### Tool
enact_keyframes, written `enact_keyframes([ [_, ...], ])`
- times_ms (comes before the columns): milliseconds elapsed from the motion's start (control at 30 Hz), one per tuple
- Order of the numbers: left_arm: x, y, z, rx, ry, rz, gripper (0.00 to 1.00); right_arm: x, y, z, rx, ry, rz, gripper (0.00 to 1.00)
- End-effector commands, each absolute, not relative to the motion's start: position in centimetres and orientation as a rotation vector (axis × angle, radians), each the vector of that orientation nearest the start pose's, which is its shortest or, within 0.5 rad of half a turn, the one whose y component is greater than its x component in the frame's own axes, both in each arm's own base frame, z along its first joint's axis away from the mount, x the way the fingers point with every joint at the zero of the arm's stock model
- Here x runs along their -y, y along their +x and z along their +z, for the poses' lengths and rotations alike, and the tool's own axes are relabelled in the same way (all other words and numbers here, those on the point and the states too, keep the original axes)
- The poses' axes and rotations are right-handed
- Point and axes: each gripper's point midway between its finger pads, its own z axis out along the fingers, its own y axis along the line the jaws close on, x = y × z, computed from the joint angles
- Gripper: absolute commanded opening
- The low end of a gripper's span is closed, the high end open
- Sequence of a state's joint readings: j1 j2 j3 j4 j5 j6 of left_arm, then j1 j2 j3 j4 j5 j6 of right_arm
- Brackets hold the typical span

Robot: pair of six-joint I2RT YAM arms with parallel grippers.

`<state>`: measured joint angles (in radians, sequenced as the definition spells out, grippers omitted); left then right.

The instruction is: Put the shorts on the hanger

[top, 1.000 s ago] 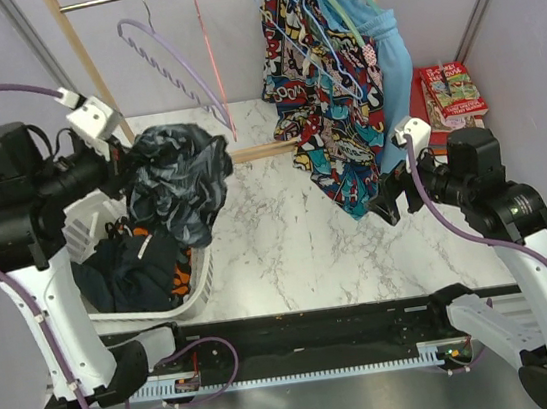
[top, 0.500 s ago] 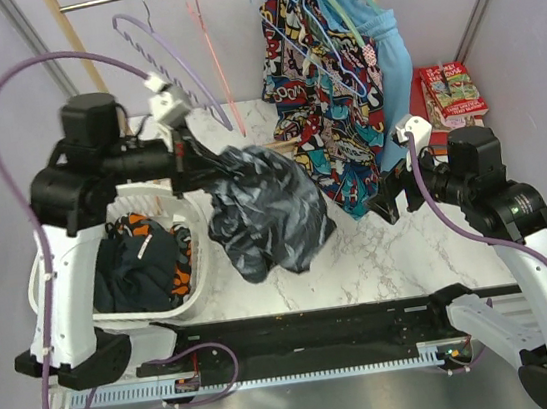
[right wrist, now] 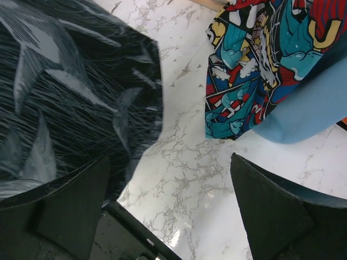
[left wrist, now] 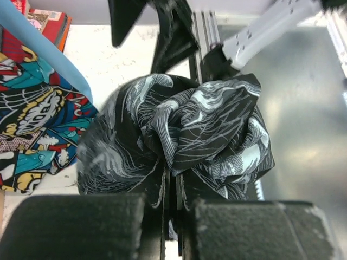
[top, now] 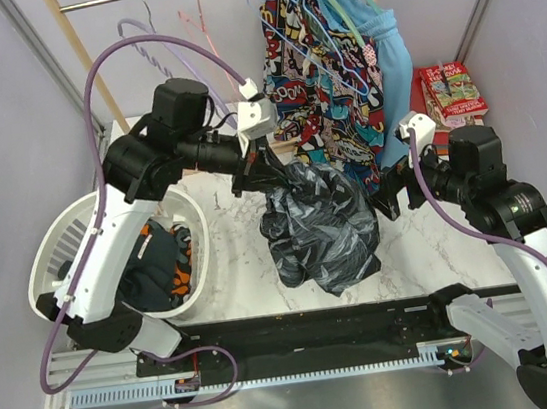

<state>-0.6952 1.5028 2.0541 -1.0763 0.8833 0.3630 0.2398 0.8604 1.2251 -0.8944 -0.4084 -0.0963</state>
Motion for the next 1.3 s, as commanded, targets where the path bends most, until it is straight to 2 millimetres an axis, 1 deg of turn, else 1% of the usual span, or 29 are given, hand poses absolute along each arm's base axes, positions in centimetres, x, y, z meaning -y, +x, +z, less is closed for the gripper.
enact_keyframes([
  [0,28.8,15.1,39.3,-1.273,1.669,-1.052,0.02,-11.6,21.8,30.3,-2.004,-0.587,0.485,0.98],
  [33,27.8,15.6,35.6,-1.325,1.718,-1.022,0.02,-11.7,21.6,30.1,-2.007,-0.601,0.485,0.98],
  [67,26.6,15.4,33.7,-1.377,1.738,-1.004,0.02,-11.6,21.4,29.5,-2.028,-0.618,0.486,0.98],
  [100,25.0,15.5,32.5,-1.404,1.744,-0.927,0.02,-11.6,21.4,29.0,-2.037,-0.646,0.479,0.98],
  [133,23.4,16.2,28.6,-1.516,1.760,-0.892,0.05,-11.6,21.3,28.5,-2.048,-0.664,0.481,0.98],
  [167,22.1,16.4,26.6,-1.582,1.777,-0.848,0.09,-11.9,21.2,27.8,-2.066,-0.690,0.503,0.98],
  [200,20.3,16.9,24.4,-1.653,1.816,-0.753,0.20,-12.0,21.1,27.1,-2.075,-0.722,0.508,0.98],
  [233,18.4,16.8,21.6,-1.708,1.864,-0.725,0.25,-12.2,21.0,26.7,-2.084,-0.744,0.526,0.98],
  [300,16.1,16.9,19.4,-1.788,1.896,-0.658,0.39,-12.8,20.9,25.6,-2.117,-0.780,0.572,0.98],
  [333,15.2,16.9,18.7,-1.797,1.905,-0.631,0.40,-12.9,21.0,25.1,-2.128,-0.788,0.580,0.98],
  [367,15.0,16.9,18.6,-1.786,1.915,-0.608,0.42,-13.1,21.0,24.9,-2.130,-0.796,0.599,0.98],
  [400,15.0,17.0,18.7,-1.766,1.918,-0.594,0.65,-13.2,20.9,24.3,-2.142,-0.794,0.611,0.97],
  [467,15.8,17.5,19.6,-1.720,1.897,-0.585,0.88,-13.5,21.3,23.7,-2.147,-0.781,0.631,0.96],
  [500,16.3,17.8,19.9,-1.714,1.888,-0.586,0.95,-13.7,21.4,23.6,-2.145,-0.778,0.635,0.96],
  [533,17.5,18.0,20.4,-1.695,1.881,-0.589,0.97,-13.8,21.7,23.5,-2.142,-0.773,0.638,0.96],
  [600,18.7,18.4,19.5,-1.723,1.900,-0.572,0.98,-13.9,21.8,23.1,-2.151,-0.763,0.653,0.96],
  [633,20.7,18.6,19.4,-1.713,1.874,-0.572,0.98,-13.9,21.9,23.0,-2.152,-0.763,0.653,0.95],
  [733,23.0,20.0,17.7,-1.766,1.834,-0.535,0.97,-13.9,21.8,22.7,-2.161,-0.754,0.652,0.95],
  [767,24.4,21.4,16.9,-1.764,1.823,-0.517,0.96,-13.8,21.8,22.6,-2.164,-0.748,0.650,0.95],
  [800,24.9,22.3,16.3,-1.774,1.825,-0.453,0.96,-13.7,21.8,22.7,-2.164,-0.745,0.644,0.95],
  [833,26.0,23.7,16.6,-1.773,1.773,-0.421,0.96,-13.6,21.9,22.8,-2.164,-0.738,0.630,0.96],
  [900,27.0,25.2,14.2,-1.842,1.797,-0.340,0.98,-13.4,21.8,22.9,-2.169,-0.725,0.623,0.96],
  [967,27.9,26.1,12.5,-1.858,1.820,-0.298,0.99,-13.1,22.0,23.1,-2.170,-0.703,0.595,0.96],
  [1000,27.9,26.7,11.7,-1.872,1.820,-0.237,0.99,-12.9,22.0,23.2,-2.172,-0.691,0.586,0.97],
  [1033,28.0,27.2,9.9,-1.908,1.839,-0.216,0.99,-12.9,22.0,23.4,-2.173,-0.673,0.585,0.97],
  [1133,28.4,28.4,7.5,-1.969,1.844,-0.160,0.99,-12.5,22.1,23.8,-2.169,-0.635,0.563,0.98],
  [1200,28.6,28.5,6.6,-1.998,1.873,-0.160,0.92,-12.3,22.3,23.9,-2.171,-0.607,0.546,0.98],
  [1233,28.5,28.0,5.3,-2.038,1.914,-0.181,0.85,-12.3,22.3,24.0,-2.175,-0.593,0.546,0.98],
  [1267,28.9,27.3,5.1,-2.056,1.936,-0.245,0.61,-12.2,22.5,24.1,-2.174,-0.583,0.541,0.98],
])
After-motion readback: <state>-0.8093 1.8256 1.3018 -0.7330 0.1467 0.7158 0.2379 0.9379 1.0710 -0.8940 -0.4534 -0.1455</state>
